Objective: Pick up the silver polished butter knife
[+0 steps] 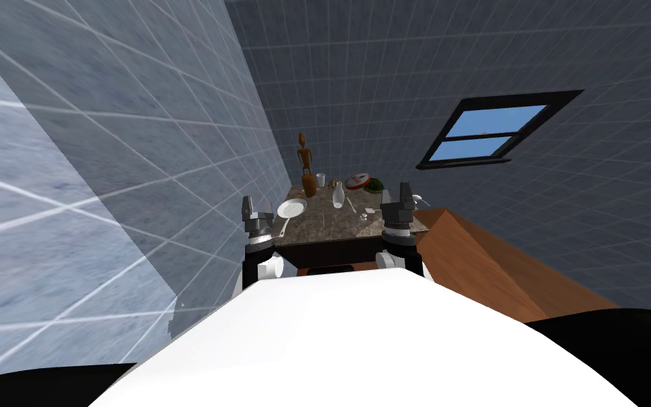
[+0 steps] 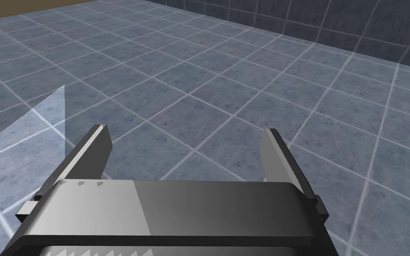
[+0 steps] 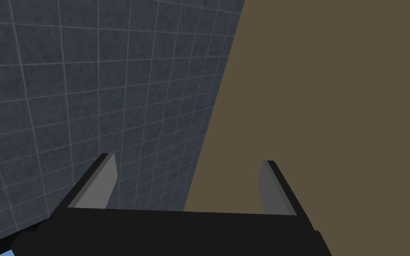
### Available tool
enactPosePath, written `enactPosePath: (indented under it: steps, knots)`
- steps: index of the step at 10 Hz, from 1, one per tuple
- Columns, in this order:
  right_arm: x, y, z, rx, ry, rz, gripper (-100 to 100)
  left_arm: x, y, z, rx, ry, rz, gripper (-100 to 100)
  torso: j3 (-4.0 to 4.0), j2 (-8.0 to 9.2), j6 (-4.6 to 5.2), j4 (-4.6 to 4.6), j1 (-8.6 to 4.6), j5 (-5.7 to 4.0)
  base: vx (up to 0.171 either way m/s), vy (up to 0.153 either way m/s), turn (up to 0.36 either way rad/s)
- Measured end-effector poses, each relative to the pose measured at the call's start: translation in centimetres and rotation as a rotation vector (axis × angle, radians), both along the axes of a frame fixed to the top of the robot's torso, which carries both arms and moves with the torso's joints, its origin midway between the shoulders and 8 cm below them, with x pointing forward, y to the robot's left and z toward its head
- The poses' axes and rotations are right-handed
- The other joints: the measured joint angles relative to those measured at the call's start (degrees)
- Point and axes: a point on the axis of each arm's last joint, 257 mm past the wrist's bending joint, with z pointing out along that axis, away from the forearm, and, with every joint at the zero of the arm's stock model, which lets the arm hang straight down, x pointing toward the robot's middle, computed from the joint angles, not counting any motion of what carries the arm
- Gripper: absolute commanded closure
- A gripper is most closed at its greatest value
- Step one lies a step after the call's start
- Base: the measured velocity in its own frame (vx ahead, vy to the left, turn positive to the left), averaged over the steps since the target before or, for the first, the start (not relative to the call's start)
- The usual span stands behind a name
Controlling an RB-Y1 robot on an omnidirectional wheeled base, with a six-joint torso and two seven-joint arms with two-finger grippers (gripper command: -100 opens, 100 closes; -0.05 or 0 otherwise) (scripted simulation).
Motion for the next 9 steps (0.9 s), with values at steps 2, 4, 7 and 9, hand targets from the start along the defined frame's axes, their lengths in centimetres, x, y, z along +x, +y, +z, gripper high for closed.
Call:
enactPosePath:
  steps: [2, 4, 7, 9]
  knots:
    - [0.0, 0.0, 0.0, 0.0, 0.0, 0.0, 0, 0.3, -0.4, -0.6, 0.027, 0.025, -0.02, -100, 0.1, 0.18, 0.01, 0.04, 0.03, 0.01, -0.069, -0.001, -0.063]
    - [0.0, 0.0, 0.0, 0.0, 0.0, 0.0, 0, 0.7, -1.0, -1.6, 0.06, 0.068, -0.048, -100, 0.21, 0.37, 0.01, 0.08, 0.02, 0.0, -0.112, -0.001, -0.104]
    - [0.0, 0.0, 0.0, 0.0, 0.0, 0.0, 0, 1.6, -2.6, -4.4, 0.112, 0.165, -0.101, -100, 0.35, 0.6, 0.01, 0.13, -0.1, -0.02, -0.16, -0.036, -0.135]
    - [0.0, 0.0, 0.0, 0.0, 0.0, 0.0, 0, 2.2, -3.6, -7.0, 0.147, 0.247, -0.14, -100, 0.41, 0.72, 0.02, 0.16, -0.16, -0.04, -0.163, -0.04, -0.094]
